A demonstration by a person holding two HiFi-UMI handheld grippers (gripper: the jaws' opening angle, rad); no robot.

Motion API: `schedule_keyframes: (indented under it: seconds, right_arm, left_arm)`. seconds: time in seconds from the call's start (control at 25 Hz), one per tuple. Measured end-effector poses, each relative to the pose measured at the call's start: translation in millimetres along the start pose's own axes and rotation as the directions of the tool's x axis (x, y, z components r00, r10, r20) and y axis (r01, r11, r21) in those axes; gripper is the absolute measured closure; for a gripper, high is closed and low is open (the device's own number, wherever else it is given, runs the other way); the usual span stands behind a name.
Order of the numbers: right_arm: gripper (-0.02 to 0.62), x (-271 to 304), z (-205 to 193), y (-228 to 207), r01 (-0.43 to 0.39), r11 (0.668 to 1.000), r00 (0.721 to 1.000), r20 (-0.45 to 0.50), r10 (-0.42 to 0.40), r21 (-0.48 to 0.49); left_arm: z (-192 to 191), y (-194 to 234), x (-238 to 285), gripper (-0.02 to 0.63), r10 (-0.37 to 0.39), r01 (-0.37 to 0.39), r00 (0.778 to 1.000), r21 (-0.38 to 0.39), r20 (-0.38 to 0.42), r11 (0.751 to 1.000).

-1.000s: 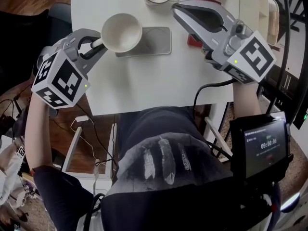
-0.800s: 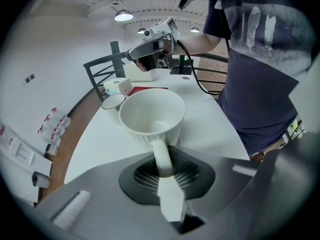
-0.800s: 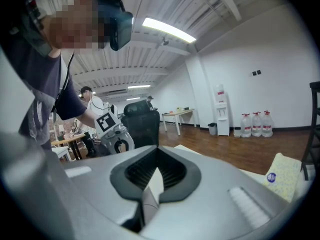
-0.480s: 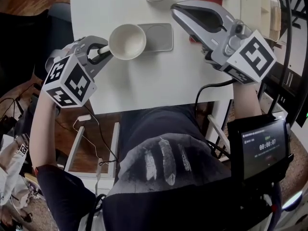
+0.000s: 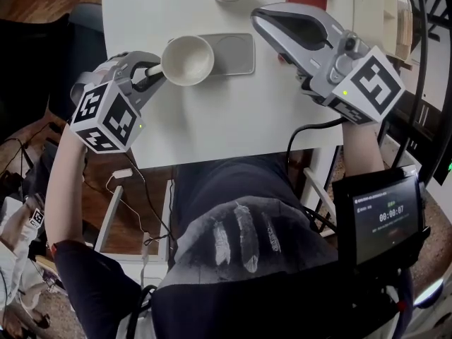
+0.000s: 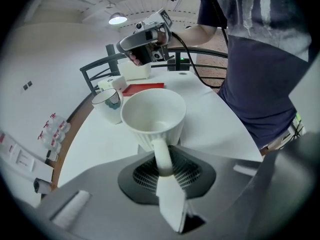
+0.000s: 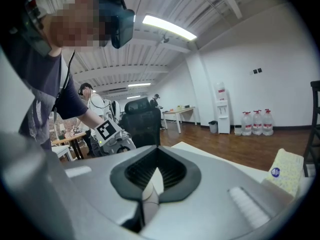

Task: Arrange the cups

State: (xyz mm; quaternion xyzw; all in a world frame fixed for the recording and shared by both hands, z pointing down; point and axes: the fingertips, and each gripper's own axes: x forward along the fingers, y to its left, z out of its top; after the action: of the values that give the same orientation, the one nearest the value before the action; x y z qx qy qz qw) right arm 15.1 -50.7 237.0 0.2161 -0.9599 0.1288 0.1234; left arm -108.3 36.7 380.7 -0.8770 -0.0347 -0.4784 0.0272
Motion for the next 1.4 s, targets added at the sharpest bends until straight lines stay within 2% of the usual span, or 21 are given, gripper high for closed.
schedule_keyframes:
  seconds: [0.12, 0.28, 0.4, 0.48, 0.52, 0.6, 0.64, 0.68, 0.8, 0.88, 1.0, 1.04, 1.16, 1.28, 1.4]
  right_arm:
    - [0.591, 2, 1, 3, -0.012, 1.0, 1.0, 0.01, 0.012, 0.01]
    - [0.591, 2, 2, 1, -0.011, 1.0, 1.0, 0.008, 0.011, 0.006]
    - [0.591, 1, 3, -1, -0.008, 1.0, 1.0, 0.011, 0.008, 0.014]
    - [0.591, 2, 3, -2, -0.002, 1.0, 1.0, 0.012, 0.002, 0.01]
    - [0.591, 3, 3, -2, -0.001, 1.0, 1.0, 0.015, 0.001, 0.009]
    - [0.591, 2, 4, -4, 0.002, 1.0, 1.0, 0.017, -0.003, 0.008]
    - [0.591, 1, 2, -6, 0.009, 1.0, 1.0, 0.008, -0.009, 0.001]
    - [0.591, 0, 1, -8, 0.014, 1.0, 1.0, -0.001, -0.014, -0.004]
    - [0.591, -1, 0, -10, 0.018, 1.0, 1.0, -0.002, -0.018, -0.009]
    - [0.591, -1, 1, -12, 0.018, 1.0, 1.0, 0.002, -0.018, -0.009]
    - [0.591, -1, 2, -13, 0.02, 1.0, 1.0, 0.002, -0.02, -0.014]
    - [0.591, 0, 2, -13, 0.019, 1.0, 1.0, 0.002, -0.019, -0.016]
    - [0.591, 1, 2, -11, 0.013, 1.0, 1.0, 0.001, -0.013, -0.018]
    - [0.591, 0, -2, -9, 0.012, 1.0, 1.0, -0.011, -0.012, -0.019]
    - [0.591, 0, -4, -9, 0.013, 1.0, 1.0, -0.018, -0.014, -0.018]
  left_arm:
    - [0, 4, 1, 0.524, 0.013, -0.013, 1.0, -0.035, 0.017, 0.999]
    - [4, 9, -6, 0.381, 0.023, -0.013, 0.997, -0.125, 0.075, 0.992]
    - [3, 8, -22, 0.311, 0.02, -0.004, 0.995, -0.16, 0.096, 0.987]
    - [1, 5, -42, 0.277, 0.021, 0.016, 0.987, -0.232, 0.157, 0.973]
    - [4, 6, -57, 0.243, 0.036, 0.031, 0.976, -0.3, 0.216, 0.953]
    - [14, 15, -94, 0.232, 0.111, 0.049, 0.942, -0.456, 0.316, 0.889]
    - [18, 23, -112, 0.232, 0.156, 0.041, 0.925, -0.501, 0.345, 0.864]
    - [23, 33, -129, 0.232, 0.197, 0.025, 0.906, -0.514, 0.373, 0.858]
    - [47, 68, -158, 0.233, 0.278, -0.021, 0.836, -0.478, 0.474, 0.878]
    - [62, 87, -160, 0.235, 0.296, -0.028, 0.8, -0.459, 0.523, 0.888]
    - [86, 106, -149, 0.257, 0.282, -0.022, 0.775, -0.422, 0.566, 0.906]
    - [92, 111, -144, 0.313, 0.279, -0.025, 0.773, -0.412, 0.569, 0.911]
    - [99, 123, -134, 0.591, 0.306, -0.052, 0.763, -0.418, 0.569, 0.907]
    - [102, 127, -126, 0.592, 0.336, -0.058, 0.75, -0.449, 0.57, 0.892]
    - [103, 126, -119, 0.592, 0.342, -0.053, 0.75, -0.463, 0.567, 0.885]
